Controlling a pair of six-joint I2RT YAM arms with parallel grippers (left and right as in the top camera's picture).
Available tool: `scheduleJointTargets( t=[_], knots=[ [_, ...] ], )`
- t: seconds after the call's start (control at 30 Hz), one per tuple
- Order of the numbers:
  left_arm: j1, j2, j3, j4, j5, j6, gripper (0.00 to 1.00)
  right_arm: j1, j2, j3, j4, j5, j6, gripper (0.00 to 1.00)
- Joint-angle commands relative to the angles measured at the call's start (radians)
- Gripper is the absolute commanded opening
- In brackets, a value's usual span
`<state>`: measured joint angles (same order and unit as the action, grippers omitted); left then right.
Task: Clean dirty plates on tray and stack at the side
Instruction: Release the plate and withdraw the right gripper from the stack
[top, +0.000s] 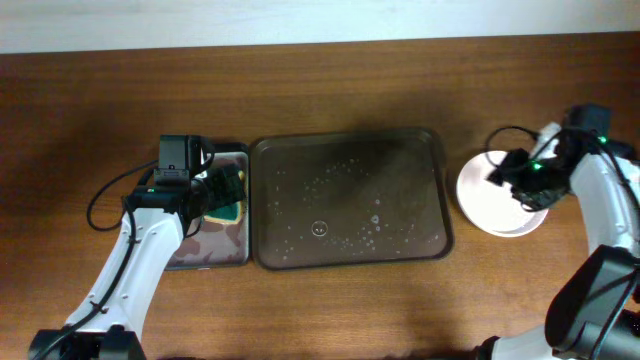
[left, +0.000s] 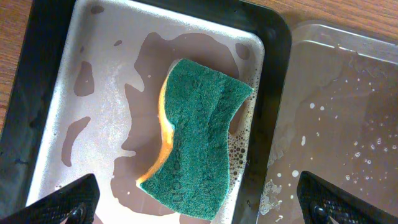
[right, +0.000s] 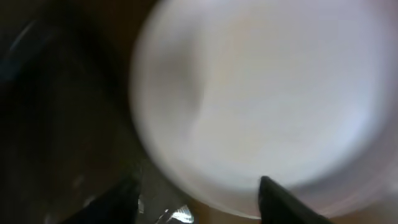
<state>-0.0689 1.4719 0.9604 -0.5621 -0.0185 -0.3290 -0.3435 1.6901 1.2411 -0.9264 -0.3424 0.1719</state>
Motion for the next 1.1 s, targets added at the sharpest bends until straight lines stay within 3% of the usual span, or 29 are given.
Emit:
scheduleJointTargets(
  t=[0.0,0.1,0.2,0.43,0.6,0.67,0.77,1.07],
  knots=[
    [0.006,0.000,0.002,-0.009,-0.007,0.040,1.00,0.142,0.005,-0.008,-0.013,-0.111,-0.138,0.73],
    [0.006,0.000,0.002,-0.088,-0.003,0.039,1.00,0.278,0.005,-0.008,-0.066,0.073,-0.129,0.81],
    [0.006,0.000,0.002,-0.205,-0.003,0.038,0.99,0.385,0.005,-0.008,-0.135,0.217,-0.077,0.82],
    [0.006,-0.001,0.002,-0.489,0.159,0.027,1.00,0.486,-0.001,-0.008,-0.301,0.209,-0.077,0.84],
    [0.006,-0.053,-0.002,-0.646,0.161,0.031,1.00,0.488,-0.103,-0.010,-0.368,0.163,-0.078,0.84],
    [0.006,-0.112,-0.017,-0.650,0.161,0.031,1.00,0.488,-0.174,-0.022,-0.350,0.163,-0.078,0.85],
    [0.006,-0.257,-0.047,-0.615,0.153,0.031,1.00,0.488,-0.344,-0.083,-0.261,0.164,-0.078,0.99],
    [-0.034,-0.793,-0.255,-0.376,0.088,0.099,0.99,0.488,-0.837,-0.314,-0.072,0.239,-0.078,0.99]
  ],
)
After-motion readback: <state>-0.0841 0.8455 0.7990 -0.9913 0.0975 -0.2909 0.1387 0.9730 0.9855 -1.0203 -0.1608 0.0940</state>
